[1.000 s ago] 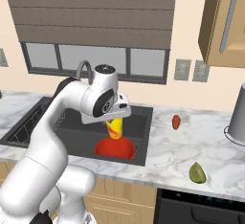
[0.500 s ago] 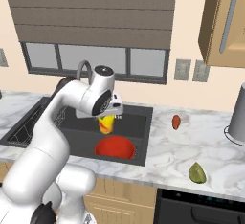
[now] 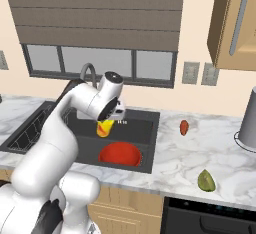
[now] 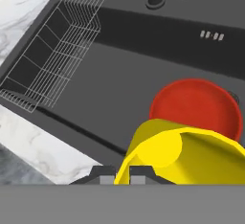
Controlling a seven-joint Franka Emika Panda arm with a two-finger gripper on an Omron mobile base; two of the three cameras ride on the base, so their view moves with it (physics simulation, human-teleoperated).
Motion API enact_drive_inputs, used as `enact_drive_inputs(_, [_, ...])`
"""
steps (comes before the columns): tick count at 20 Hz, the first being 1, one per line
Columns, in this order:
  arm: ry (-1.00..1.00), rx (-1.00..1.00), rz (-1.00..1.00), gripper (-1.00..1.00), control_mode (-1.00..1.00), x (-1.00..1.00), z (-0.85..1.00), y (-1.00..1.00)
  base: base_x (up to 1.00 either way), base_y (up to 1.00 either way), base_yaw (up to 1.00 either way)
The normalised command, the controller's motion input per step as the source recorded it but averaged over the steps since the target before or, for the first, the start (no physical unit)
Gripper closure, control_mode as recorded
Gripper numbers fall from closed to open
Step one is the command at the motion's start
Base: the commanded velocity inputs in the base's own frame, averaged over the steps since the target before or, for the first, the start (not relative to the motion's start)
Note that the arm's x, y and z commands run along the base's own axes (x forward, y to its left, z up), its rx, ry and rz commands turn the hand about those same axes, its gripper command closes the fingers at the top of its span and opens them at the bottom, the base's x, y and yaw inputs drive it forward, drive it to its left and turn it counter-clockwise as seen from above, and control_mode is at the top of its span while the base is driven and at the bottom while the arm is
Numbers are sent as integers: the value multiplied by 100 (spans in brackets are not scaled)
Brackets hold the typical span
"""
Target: Remove the sweet potato and lemon wedge from the sink. Then move the bowl and cup from the counter to the sink for washing.
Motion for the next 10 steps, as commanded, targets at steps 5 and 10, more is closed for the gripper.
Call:
enact_drive_inputs(5, [0,4,0,100,-100,14,-18,27,0,0,0])
enact_drive_inputs(10, [0,0,0,100,-100,14,-20,26,0,0,0])
